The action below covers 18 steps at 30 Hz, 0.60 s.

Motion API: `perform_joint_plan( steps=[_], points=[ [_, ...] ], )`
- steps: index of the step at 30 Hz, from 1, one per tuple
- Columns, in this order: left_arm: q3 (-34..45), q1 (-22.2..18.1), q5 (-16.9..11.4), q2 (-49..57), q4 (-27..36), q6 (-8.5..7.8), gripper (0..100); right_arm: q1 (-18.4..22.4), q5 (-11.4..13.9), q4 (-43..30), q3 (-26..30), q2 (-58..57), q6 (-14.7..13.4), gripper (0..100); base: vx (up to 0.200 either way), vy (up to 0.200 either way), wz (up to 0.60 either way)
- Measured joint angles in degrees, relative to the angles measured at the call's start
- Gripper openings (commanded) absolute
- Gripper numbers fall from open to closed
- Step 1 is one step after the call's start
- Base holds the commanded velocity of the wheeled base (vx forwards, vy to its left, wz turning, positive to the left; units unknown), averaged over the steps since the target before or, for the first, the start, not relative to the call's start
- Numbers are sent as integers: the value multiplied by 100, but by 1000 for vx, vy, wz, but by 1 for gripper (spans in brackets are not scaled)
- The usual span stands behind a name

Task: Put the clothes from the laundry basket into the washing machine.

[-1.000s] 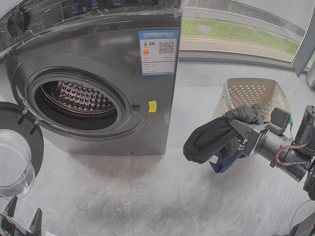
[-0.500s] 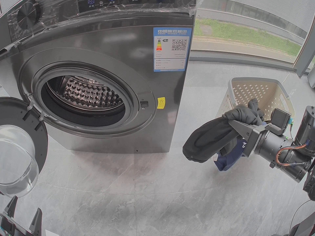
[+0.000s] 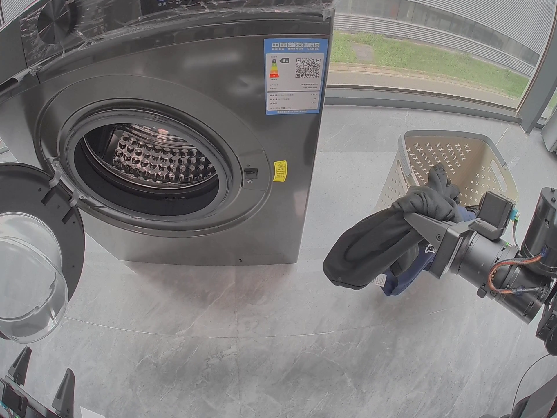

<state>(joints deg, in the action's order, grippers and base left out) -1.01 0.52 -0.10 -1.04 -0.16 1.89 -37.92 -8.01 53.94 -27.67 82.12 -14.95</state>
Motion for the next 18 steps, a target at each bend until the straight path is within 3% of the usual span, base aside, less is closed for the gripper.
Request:
perform_joint_plan(
  steps=[13, 18],
  points=[
    [0, 0, 5, 0, 0, 0, 100, 6, -4, 5, 9, -4, 0, 0, 0, 200, 0],
    [0, 0, 2, 0, 2, -23, 100, 46, -1, 6, 9, -54, -24, 0, 0, 0, 0]
  ],
)
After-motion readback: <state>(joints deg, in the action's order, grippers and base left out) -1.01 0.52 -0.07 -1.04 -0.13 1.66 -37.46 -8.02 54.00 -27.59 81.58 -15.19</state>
